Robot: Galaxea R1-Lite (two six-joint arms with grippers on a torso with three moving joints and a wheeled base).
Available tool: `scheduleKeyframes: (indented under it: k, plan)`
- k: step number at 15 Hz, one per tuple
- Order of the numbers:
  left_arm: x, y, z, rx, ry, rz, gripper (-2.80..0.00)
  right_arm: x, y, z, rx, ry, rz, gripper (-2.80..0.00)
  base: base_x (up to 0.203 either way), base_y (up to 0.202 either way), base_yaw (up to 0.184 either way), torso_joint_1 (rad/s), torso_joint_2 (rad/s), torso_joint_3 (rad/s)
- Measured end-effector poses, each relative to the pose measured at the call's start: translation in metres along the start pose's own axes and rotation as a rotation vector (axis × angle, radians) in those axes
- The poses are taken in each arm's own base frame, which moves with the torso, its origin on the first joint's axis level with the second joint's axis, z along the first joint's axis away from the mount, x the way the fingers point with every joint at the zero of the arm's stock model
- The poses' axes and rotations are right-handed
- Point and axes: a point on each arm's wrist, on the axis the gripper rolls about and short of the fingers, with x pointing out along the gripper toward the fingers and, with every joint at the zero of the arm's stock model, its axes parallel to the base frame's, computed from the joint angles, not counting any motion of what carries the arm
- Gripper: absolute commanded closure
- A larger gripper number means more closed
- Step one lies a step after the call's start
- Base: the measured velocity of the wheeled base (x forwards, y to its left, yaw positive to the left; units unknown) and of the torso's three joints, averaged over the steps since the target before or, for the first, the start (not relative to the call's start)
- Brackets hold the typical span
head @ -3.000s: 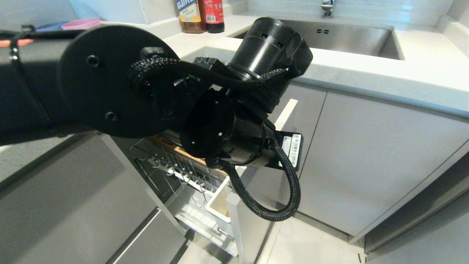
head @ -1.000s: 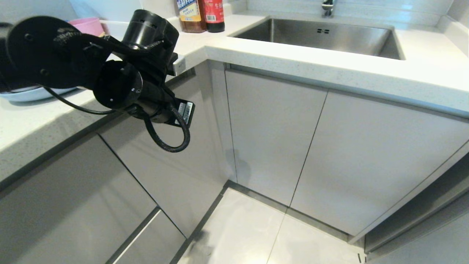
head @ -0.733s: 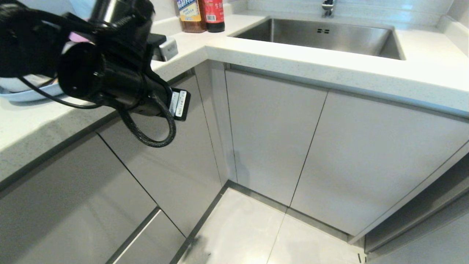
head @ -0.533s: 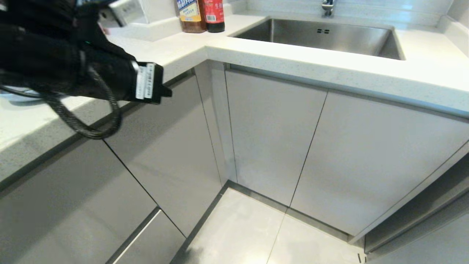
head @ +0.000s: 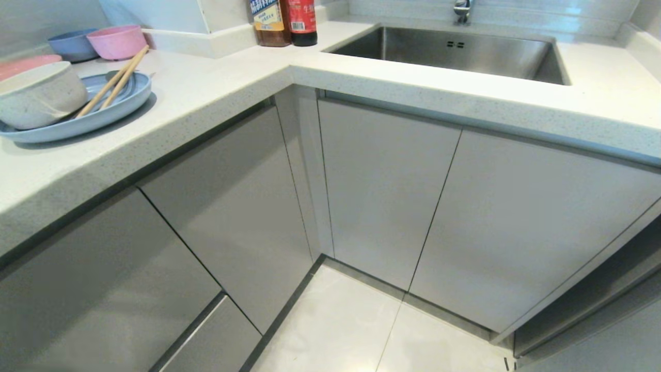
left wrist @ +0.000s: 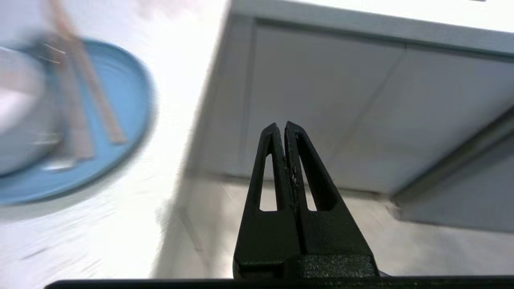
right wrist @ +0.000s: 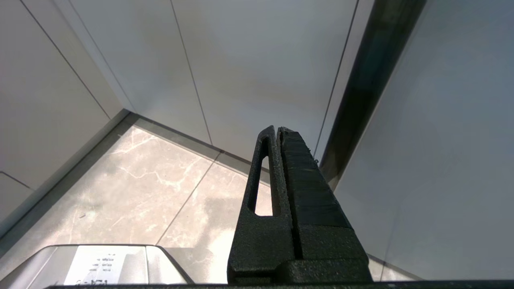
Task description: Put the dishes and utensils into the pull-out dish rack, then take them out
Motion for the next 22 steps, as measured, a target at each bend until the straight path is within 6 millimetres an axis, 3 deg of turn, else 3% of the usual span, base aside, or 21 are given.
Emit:
scheduleKeyframes:
  k: [4, 8, 12, 15, 19, 22]
  plan:
    - [-0.063, -0.008, -0.043, 0.113, -0.070, 0.121, 0.00, 0.000, 0.000, 0.000, 0.000, 0.000, 0.000, 0.00, 0.000, 0.000, 0.000, 0.000, 0.00, 0.000]
    - [-0.095, -0.022, -0.120, 0.115, -0.131, 0.261, 0.00, 0.000, 0.000, 0.000, 0.000, 0.000, 0.000, 0.00, 0.000, 0.000, 0.000, 0.000, 0.00, 0.000]
    - [-0.088, -0.023, -0.172, -0.024, -0.193, 0.477, 0.00, 0.000, 0.000, 0.000, 0.000, 0.000, 0.000, 0.00, 0.000, 0.000, 0.000, 0.000, 0.00, 0.000]
    - [-0.087, -0.030, -0.213, -0.028, -0.159, 0.445, 0.00, 0.000, 0.000, 0.000, 0.000, 0.000, 0.000, 0.00, 0.000, 0.000, 0.000, 0.000, 0.00, 0.000]
    - [-0.075, -0.031, -0.286, -0.002, -0.115, 0.479, 0.00, 0.000, 0.000, 0.000, 0.000, 0.000, 0.000, 0.00, 0.000, 0.000, 0.000, 0.000, 0.00, 0.000]
    - [-0.067, -0.032, -0.307, 0.020, -0.133, 0.416, 0.00, 0.000, 0.000, 0.000, 0.000, 0.000, 0.000, 0.00, 0.000, 0.000, 0.000, 0.000, 0.00, 0.000]
